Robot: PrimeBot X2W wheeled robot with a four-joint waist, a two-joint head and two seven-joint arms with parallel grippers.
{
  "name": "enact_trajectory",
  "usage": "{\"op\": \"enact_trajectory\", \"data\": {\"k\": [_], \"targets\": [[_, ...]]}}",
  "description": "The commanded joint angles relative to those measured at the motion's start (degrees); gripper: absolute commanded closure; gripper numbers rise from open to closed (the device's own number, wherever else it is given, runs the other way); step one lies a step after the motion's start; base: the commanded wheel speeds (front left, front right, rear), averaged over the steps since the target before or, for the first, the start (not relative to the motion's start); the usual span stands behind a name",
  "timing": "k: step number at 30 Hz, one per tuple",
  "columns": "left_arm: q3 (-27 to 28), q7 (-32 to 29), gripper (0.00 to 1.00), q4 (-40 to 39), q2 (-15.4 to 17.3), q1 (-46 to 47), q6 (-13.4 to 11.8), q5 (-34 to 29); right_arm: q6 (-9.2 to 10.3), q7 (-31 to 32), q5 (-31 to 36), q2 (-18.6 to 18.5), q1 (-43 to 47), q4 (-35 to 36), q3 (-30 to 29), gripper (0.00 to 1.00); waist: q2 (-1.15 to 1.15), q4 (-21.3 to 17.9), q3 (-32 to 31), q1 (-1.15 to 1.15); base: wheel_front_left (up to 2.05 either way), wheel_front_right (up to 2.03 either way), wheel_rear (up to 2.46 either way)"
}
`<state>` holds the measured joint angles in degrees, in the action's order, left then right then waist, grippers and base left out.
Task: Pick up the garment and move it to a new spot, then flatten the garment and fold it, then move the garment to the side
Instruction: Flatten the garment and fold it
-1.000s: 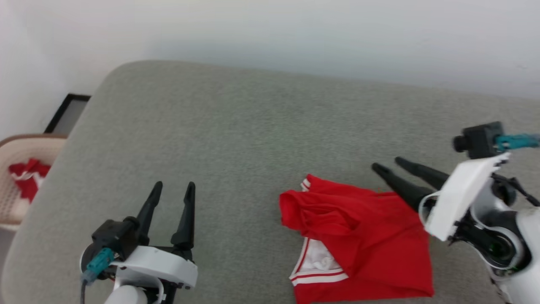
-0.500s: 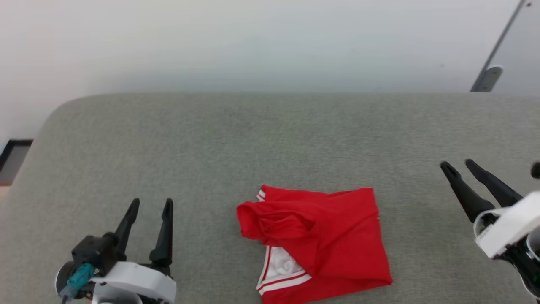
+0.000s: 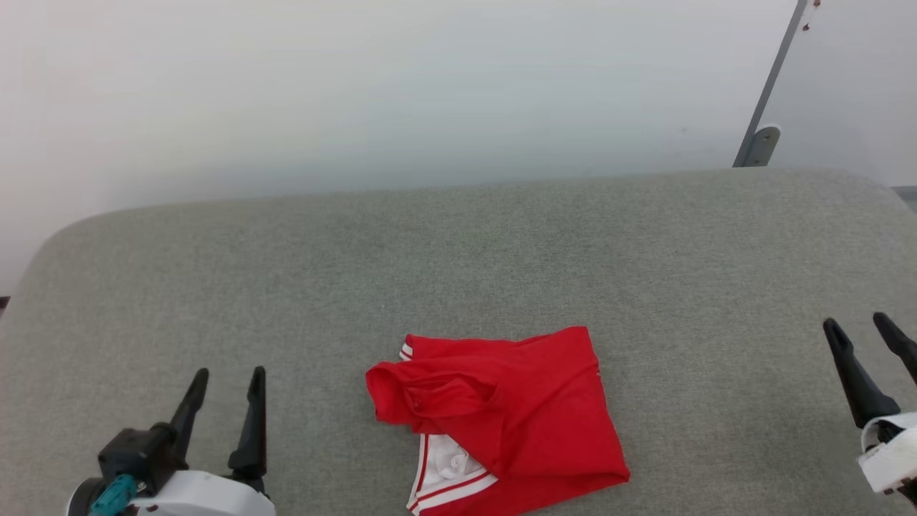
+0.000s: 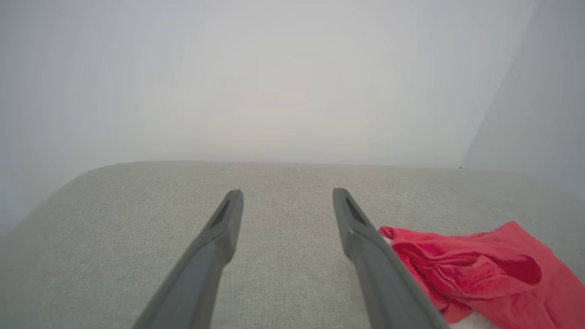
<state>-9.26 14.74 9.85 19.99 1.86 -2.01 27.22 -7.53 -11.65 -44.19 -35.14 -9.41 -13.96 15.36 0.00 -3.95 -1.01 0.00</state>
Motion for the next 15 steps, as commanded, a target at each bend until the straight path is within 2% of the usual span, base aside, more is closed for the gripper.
{"op": "enact_trajectory", "data": {"k": [1, 9, 15], "targets": [[0.22, 0.35, 0.00, 0.02, -0.04, -0.60, 0.11, -0.10, 0.09, -0.53, 0.34, 0.00, 0.65, -0.31, 0.07, 0.00, 0.00, -0.21, -0.25, 0.00, 0.00, 0.00, 0.00], [2.26, 0.45, 0.00, 0.80, -0.14, -2.14, 0.30, -1.13, 0.09, -3.15, 4.34, 0.90, 2.47, -3.81, -1.71, 0.00, 0.00, 0.24, -0.98, 0.00, 0.00, 0.00, 0.00], [5.13, 0.47, 0.00, -0.03, -1.25, -3.43, 0.80, -2.48, 0.09, -3.50, 5.22, 2.13, 4.40, -3.74, -3.93, 0.00, 0.00, 1.13, -1.36, 0.00, 0.00, 0.00, 0.00]]}}
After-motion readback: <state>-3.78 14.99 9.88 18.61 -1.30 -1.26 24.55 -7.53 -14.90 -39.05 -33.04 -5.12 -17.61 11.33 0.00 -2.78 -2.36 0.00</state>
